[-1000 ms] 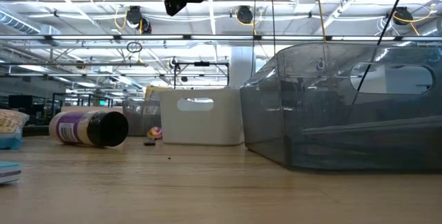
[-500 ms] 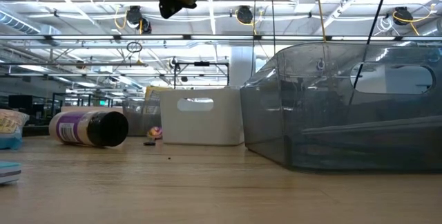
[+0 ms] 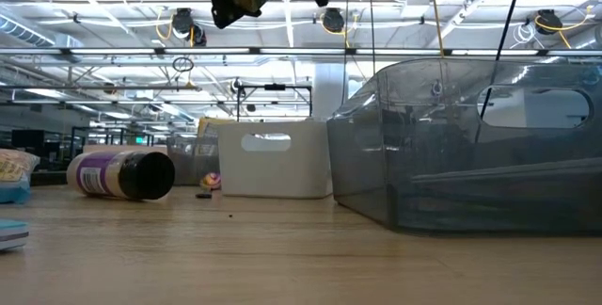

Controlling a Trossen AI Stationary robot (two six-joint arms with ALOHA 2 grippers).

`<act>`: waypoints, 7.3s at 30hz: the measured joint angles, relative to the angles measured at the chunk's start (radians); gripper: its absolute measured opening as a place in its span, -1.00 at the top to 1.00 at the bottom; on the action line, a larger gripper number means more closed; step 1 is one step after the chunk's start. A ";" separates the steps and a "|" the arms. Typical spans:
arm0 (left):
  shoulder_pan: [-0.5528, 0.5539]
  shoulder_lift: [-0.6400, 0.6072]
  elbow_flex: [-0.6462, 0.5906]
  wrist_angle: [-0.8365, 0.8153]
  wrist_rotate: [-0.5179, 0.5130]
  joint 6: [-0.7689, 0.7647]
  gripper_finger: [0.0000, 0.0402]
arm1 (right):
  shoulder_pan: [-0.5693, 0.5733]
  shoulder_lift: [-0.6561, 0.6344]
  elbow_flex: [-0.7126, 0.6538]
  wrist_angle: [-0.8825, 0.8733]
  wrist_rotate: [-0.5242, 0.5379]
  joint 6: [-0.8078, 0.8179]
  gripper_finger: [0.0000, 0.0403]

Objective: Pick & Place Food Item
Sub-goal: Put the green seasoning bottle into the white bin

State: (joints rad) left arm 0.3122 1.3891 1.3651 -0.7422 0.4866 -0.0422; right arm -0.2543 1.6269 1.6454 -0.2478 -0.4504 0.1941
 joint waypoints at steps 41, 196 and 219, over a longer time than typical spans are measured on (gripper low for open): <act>0.007 0.000 0.001 -0.008 0.003 -0.034 -0.69 | 0.004 0.036 -0.001 0.051 -0.028 0.029 0.05; 0.045 -0.172 0.000 -0.249 -0.111 0.004 -0.36 | 0.142 0.209 -0.254 -0.232 0.554 -0.032 -0.07; 0.018 -0.172 0.000 -0.249 -0.111 -0.013 -0.36 | 0.142 0.208 -0.254 -0.212 0.554 -0.042 -0.15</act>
State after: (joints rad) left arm 0.3302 1.2171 1.3651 -0.9912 0.3756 -0.0552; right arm -0.1123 1.8351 1.3914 -0.4603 0.1040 0.1523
